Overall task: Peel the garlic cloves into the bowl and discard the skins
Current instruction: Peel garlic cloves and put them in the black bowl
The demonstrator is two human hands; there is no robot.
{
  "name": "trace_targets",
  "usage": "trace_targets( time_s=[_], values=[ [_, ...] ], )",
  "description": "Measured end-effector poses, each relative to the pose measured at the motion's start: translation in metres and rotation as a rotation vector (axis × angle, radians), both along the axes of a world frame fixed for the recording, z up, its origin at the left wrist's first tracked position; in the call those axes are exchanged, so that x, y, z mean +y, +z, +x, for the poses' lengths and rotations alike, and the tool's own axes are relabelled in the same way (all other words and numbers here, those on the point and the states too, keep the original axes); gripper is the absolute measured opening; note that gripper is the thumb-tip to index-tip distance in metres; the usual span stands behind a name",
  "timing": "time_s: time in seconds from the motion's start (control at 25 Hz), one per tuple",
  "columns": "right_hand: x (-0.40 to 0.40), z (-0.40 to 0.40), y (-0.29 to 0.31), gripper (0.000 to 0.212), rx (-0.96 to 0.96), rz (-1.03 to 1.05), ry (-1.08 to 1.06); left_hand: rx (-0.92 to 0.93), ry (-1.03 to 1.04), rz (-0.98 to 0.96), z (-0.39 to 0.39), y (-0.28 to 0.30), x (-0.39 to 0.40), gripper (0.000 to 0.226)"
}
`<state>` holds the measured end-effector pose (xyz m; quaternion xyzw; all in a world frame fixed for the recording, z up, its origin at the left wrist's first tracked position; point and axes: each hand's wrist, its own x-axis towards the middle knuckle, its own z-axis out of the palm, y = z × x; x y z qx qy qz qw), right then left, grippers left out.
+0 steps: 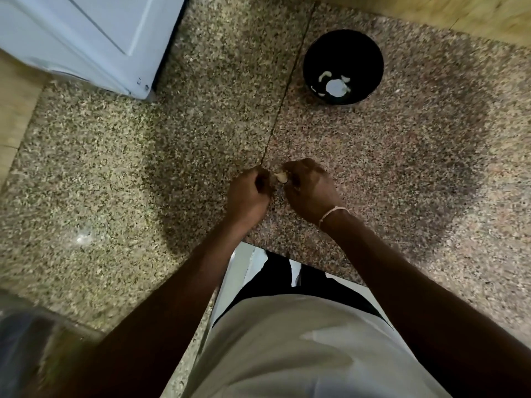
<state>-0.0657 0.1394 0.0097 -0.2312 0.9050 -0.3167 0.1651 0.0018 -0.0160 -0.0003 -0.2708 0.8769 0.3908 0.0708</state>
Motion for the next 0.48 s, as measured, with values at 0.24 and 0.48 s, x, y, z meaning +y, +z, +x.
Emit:
trace_targets(
  time_s=[0.24, 0.48],
  values=[
    [0.008, -0.005, 0.003, 0.019, 0.020, -0.037, -0.036, 0.006, 0.155, 0.338, -0.011, 0.012, 0.023, 0.019],
    [0.042, -0.008, 0.049, 0.016, 0.004, -0.258, -0.333, 0.207, 0.185, 0.611, -0.035, 0.051, 0.046, 0.012]
  ],
)
